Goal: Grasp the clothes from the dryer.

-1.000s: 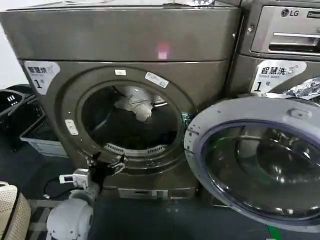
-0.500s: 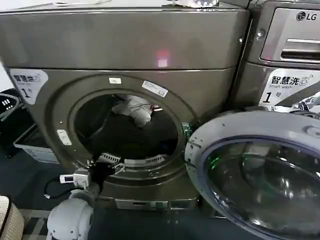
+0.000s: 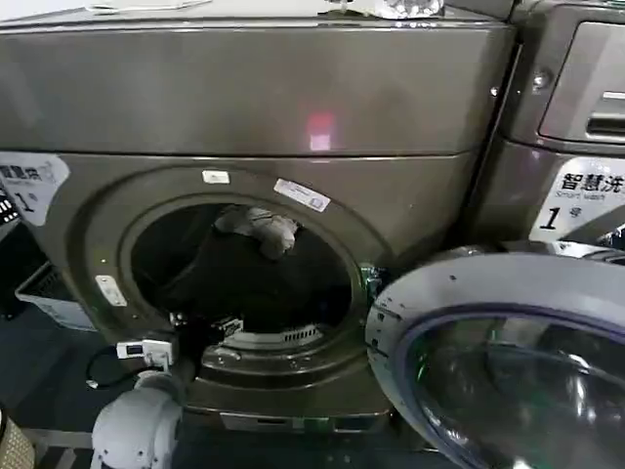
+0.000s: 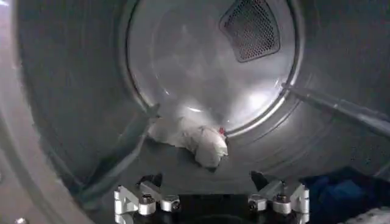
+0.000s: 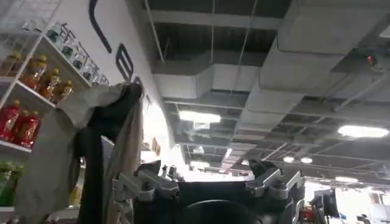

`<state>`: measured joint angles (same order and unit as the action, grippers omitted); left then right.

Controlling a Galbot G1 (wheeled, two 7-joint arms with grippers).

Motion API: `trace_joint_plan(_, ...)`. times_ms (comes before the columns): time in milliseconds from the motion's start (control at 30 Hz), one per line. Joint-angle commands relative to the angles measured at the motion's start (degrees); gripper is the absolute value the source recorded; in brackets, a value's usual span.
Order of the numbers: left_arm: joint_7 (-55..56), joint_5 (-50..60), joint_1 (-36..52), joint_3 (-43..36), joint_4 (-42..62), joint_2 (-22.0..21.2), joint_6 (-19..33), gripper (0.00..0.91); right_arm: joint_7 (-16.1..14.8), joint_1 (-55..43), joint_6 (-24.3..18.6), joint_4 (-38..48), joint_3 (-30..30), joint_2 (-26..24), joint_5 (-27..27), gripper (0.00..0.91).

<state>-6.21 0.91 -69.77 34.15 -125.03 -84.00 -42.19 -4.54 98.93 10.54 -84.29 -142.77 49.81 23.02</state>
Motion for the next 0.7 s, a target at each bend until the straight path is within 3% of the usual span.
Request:
trace_joint_plan(33,-0.01,0.01,0.31,-0.03,0.27,0.04,-2.81,0.907,-0.16,-0.03,-0.27,-0.11,0.03,0.12,-0.05,0.907)
trace_joint_plan(700,1.24,5.01,11.94,-4.54,13.13,-1.12,-2.81,0.907,-0.25,-0.06,-0.39,-0.20,0.37,-0.05,-0.04,0.907)
